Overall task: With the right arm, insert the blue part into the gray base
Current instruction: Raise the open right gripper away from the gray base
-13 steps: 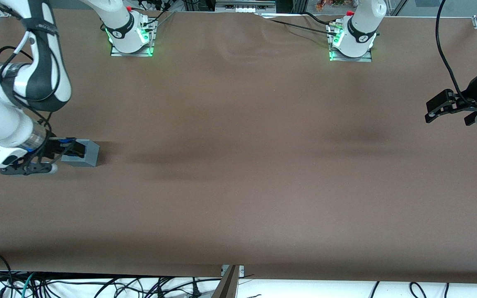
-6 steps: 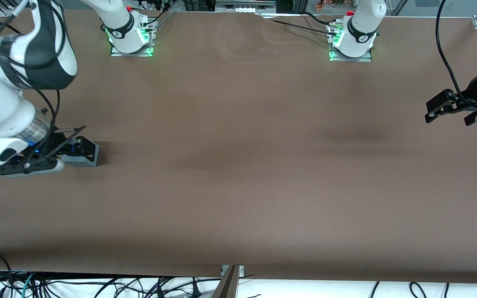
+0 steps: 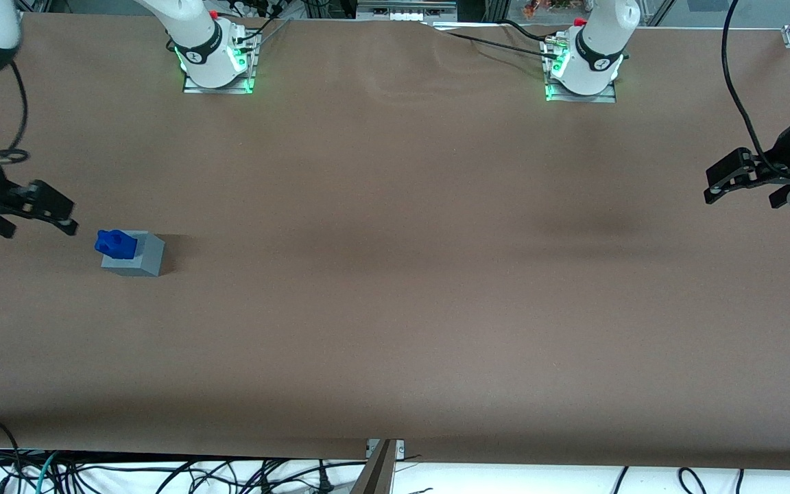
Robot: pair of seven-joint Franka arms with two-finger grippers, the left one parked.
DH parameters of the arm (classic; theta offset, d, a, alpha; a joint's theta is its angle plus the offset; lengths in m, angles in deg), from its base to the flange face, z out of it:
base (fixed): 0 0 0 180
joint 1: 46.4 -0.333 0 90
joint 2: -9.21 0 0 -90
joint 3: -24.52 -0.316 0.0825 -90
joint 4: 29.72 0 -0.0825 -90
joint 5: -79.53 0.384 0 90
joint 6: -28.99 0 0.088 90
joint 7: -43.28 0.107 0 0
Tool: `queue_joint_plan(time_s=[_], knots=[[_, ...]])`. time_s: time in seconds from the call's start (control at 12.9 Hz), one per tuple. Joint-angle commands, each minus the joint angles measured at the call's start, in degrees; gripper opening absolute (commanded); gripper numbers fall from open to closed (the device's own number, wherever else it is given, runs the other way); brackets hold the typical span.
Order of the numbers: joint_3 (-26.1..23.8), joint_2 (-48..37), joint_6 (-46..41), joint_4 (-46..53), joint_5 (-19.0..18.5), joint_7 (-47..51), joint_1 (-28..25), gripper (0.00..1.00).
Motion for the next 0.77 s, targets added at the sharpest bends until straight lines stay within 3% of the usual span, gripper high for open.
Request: queue_joint_plan(time_s=[0.0, 0.46, 0.7], knots=[[-5.44, -3.04, -1.94, -3.65, -1.52, 0.18, 4.85, 0.99], [-5.81, -0.85, -4.41, -0.93, -5.57, -0.43, 5.4, 0.99], [-5.81, -0.4, -4.32, -0.93, -5.49, -1.13, 5.49, 0.99]])
